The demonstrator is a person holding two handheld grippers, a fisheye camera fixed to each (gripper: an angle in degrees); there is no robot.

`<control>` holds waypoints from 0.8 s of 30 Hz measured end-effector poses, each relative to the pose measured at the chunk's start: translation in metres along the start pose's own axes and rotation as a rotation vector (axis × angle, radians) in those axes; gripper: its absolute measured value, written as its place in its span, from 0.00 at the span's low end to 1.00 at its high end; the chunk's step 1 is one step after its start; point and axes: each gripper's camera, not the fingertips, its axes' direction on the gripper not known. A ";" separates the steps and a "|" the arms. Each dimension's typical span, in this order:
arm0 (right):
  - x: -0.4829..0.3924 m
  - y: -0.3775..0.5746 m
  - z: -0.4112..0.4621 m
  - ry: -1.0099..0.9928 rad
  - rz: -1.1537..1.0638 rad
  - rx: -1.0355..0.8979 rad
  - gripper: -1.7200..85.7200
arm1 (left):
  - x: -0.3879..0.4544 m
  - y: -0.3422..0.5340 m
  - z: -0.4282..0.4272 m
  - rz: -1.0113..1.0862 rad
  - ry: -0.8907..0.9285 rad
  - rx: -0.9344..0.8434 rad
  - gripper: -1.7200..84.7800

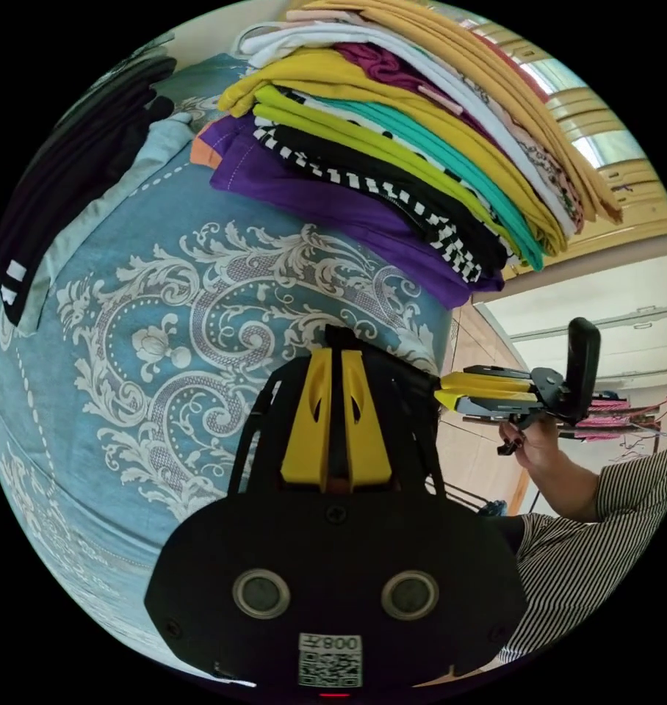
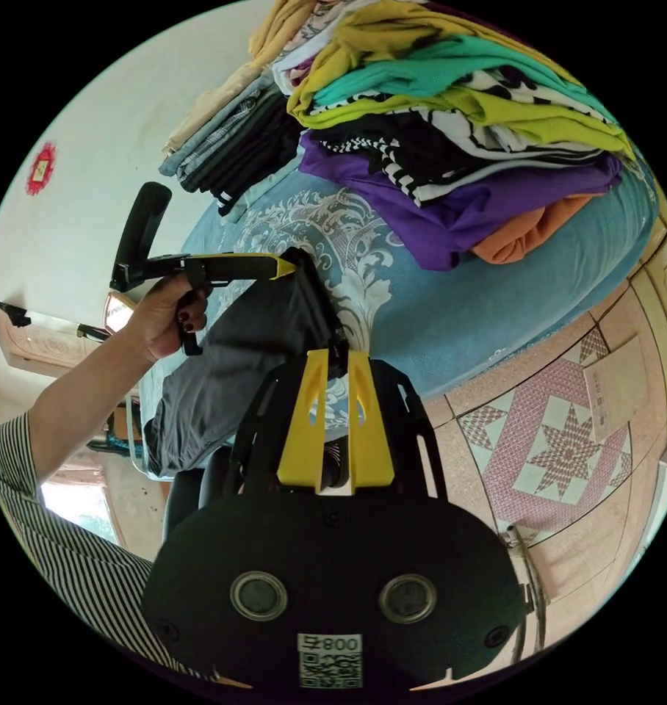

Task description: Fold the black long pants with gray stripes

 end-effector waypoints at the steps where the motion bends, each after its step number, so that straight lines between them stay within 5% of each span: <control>1: 0.001 0.001 0.001 -0.019 0.011 -0.002 0.07 | 0.000 0.007 -0.009 -0.002 0.005 0.018 0.05; 13: -0.070 0.054 -0.011 -0.241 -0.057 0.122 0.06 | 0.011 0.107 -0.127 0.122 -0.034 0.117 0.05; 24: -0.263 0.114 0.032 -0.430 -0.450 0.075 0.05 | -0.016 0.293 -0.265 0.151 -0.081 0.292 0.05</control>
